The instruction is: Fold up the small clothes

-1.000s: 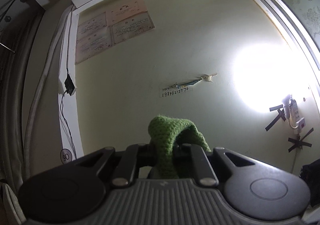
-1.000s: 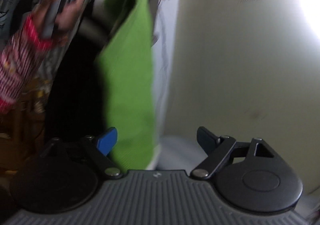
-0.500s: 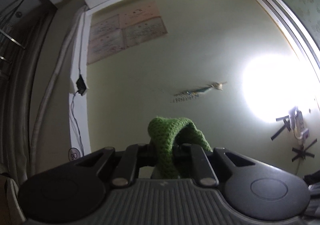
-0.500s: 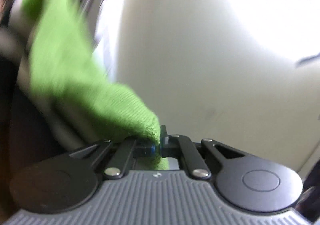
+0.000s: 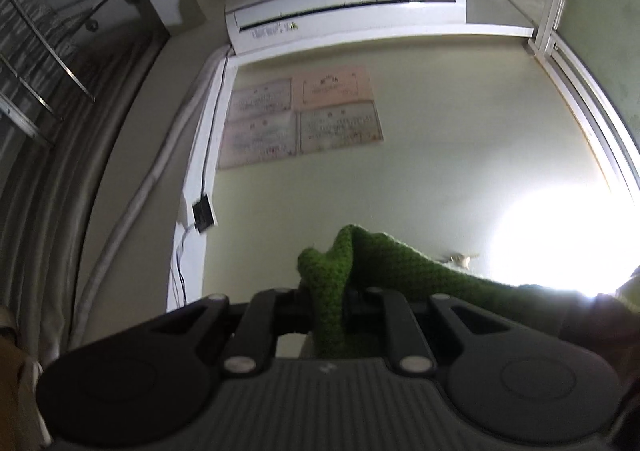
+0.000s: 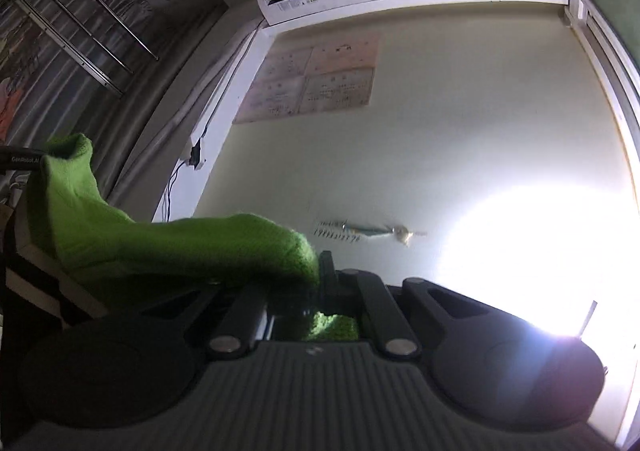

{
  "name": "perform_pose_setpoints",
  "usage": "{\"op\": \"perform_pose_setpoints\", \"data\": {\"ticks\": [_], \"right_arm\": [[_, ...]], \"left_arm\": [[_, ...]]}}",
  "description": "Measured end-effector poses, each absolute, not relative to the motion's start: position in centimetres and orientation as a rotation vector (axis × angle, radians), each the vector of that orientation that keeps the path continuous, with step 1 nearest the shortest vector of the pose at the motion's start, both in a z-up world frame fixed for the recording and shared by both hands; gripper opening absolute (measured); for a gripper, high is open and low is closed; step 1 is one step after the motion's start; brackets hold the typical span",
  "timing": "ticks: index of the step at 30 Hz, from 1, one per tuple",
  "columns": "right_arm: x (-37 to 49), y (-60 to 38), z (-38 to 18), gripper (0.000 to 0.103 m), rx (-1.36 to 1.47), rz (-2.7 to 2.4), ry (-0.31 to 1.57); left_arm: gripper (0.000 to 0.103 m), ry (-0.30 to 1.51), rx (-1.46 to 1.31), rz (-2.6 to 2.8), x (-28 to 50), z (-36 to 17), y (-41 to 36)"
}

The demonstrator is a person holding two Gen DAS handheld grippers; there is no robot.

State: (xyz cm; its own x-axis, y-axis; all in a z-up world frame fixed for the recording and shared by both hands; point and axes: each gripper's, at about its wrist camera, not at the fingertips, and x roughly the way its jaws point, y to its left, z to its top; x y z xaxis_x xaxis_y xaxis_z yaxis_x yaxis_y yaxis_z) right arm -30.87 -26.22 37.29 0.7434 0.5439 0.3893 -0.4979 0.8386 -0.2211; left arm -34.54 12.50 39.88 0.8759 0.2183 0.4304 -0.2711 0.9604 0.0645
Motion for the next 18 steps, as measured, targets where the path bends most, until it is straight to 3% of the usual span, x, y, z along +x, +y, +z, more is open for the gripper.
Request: {"op": "perform_pose_setpoints", "data": {"ticks": [8, 14, 17, 18], "right_arm": [[-29.3, -22.8, 34.4, 0.007, -0.087, 0.609, -0.308], [-22.5, -21.8, 29.4, 0.007, -0.064, 0.588, -0.093], [-15.9, -20.1, 25.8, 0.007, -0.049, 0.531, 0.05], [-13.2, -19.2, 24.2, 0.007, -0.049, 0.496, 0.091]], "left_arm": [[0.015, -0.372, 0.173, 0.261, -31.4, 40.0, 13.0], [0.018, -0.123, 0.157, 0.238, -20.0, 34.5, 15.8], [0.024, 0.043, 0.136, 0.232, -10.8, 29.8, 17.1], [0.038, 0.097, 0.128, 0.237, -7.2, 27.8, 17.4]]}}
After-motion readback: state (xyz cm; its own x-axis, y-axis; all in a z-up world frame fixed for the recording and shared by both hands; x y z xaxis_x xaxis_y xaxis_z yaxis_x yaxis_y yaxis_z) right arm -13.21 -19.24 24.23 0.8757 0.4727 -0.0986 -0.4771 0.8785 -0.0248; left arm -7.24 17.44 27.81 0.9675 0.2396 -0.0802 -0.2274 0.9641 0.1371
